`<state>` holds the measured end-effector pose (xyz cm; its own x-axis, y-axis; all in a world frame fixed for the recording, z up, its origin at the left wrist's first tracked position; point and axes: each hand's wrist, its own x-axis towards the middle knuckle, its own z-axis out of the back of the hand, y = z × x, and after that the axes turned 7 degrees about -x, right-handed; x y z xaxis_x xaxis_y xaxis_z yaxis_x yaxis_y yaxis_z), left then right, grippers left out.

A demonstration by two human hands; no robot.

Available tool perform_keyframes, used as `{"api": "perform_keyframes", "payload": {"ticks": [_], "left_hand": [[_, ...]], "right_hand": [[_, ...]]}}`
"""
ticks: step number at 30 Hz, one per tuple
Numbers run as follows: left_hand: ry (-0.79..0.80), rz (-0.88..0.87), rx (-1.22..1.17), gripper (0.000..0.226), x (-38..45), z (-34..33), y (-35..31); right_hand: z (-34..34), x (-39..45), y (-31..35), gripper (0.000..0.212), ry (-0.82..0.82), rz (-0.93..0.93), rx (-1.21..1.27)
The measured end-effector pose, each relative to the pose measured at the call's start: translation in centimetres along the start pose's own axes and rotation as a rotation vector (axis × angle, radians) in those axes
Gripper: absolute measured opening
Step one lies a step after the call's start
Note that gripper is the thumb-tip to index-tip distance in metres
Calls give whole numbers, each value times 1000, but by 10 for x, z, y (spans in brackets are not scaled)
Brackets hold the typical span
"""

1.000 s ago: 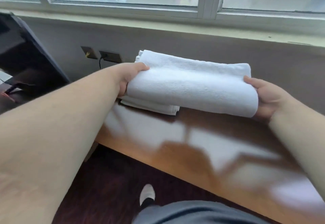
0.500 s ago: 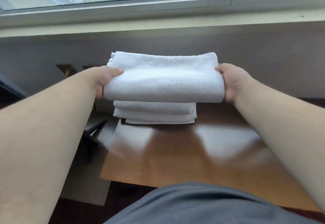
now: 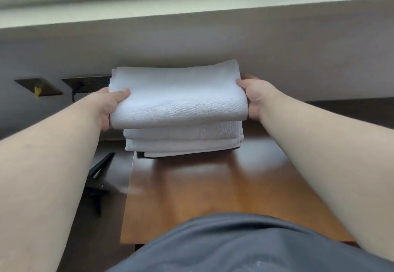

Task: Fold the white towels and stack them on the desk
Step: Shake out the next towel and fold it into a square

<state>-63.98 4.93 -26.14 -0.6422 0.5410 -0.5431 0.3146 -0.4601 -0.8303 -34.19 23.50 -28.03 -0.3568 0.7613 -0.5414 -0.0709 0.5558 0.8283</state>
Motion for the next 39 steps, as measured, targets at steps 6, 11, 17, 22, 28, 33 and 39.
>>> {"api": "perform_keyframes", "payload": {"ticks": [6,11,17,22,28,33,39], "left_hand": [[16,66,23,31,39,-8,21],[-64,100,175,39,60,-16,24],[-60,25,139,58,78,-8,23],[-113,23,349,77,72,-13,28],[-109,6,276,78,75,-11,26],[-89,-30,273,79,78,-14,32],[-140,-75,383,79,69,-21,28]], "right_hand": [[1,24,-20,31,-41,-95,-44],[5,43,-23,19,-60,-186,-151],[-6,62,-24,41,-118,-95,-206],[-2,68,-35,41,-285,32,-629],[3,69,-28,44,-263,49,-538],[4,63,-31,36,-288,72,-500],[1,59,-21,46,-265,94,-650]]}}
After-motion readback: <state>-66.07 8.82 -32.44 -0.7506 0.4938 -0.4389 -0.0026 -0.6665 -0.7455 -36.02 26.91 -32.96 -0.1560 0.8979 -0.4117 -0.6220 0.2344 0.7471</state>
